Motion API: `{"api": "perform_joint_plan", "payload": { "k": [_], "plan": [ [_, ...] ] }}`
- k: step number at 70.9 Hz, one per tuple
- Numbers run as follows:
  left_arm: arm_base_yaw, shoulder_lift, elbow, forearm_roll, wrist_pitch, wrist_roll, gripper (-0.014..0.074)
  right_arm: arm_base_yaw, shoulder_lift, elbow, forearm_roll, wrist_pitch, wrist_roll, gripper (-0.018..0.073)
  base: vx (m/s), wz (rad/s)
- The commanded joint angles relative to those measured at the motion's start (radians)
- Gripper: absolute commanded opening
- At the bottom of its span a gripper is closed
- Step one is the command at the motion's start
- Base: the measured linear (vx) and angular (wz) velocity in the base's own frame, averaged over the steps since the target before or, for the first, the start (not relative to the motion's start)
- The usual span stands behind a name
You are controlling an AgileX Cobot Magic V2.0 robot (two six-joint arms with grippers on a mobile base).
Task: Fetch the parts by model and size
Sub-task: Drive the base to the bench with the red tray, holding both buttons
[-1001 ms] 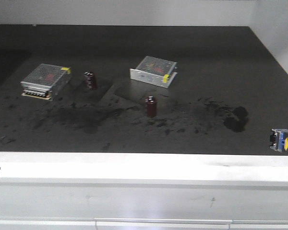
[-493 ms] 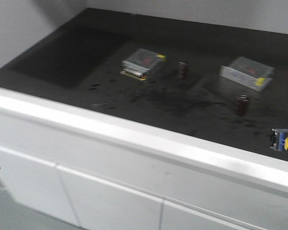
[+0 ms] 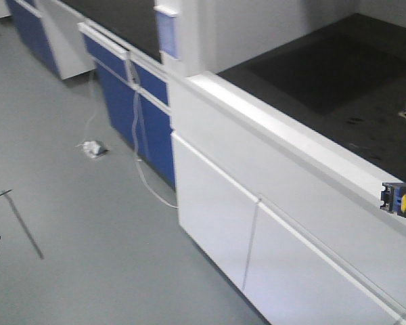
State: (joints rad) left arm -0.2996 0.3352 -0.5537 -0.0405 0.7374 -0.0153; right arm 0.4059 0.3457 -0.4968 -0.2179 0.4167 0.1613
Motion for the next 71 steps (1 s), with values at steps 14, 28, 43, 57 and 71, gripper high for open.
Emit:
{"api": "perform_joint_plan", "payload": {
  "k": [14,28,43,57,71],
  "plan": [
    [-0.003,0.007,-0.027,-0.007,-0.079,-0.001,-0.0007,-0.001,0.009,-0.027,-0.017,-0.080,-0.013,-0.0002,-0.08,1.10],
    [-0.002,0.007,-0.027,-0.007,-0.078,-0.001,-0.0007,-0.001,0.009,-0.027,-0.017,-0.080,-0.013,-0.0002,-0.05,1.12],
    [0.002,0.007,-0.027,-0.008,-0.058,-0.001,-0.0007,-0.001,0.009,-0.027,-0.017,-0.080,-0.013,-0.0002,0.02,0.71],
    [0.002,0.007,-0.027,-0.007,-0.040,-0.001,-0.0007,-0.001,0.009,-0.027,-0.017,-0.080,-0.013,-0.0002,0.13,0.21],
    [0.002,0.007,-0.027,-0.007,-0.040,-0.001,-0.0007,-0.001,0.009,-0.027,-0.017,-0.080,-0.013,-0.0002,0.25,0.05]
  ]
}}
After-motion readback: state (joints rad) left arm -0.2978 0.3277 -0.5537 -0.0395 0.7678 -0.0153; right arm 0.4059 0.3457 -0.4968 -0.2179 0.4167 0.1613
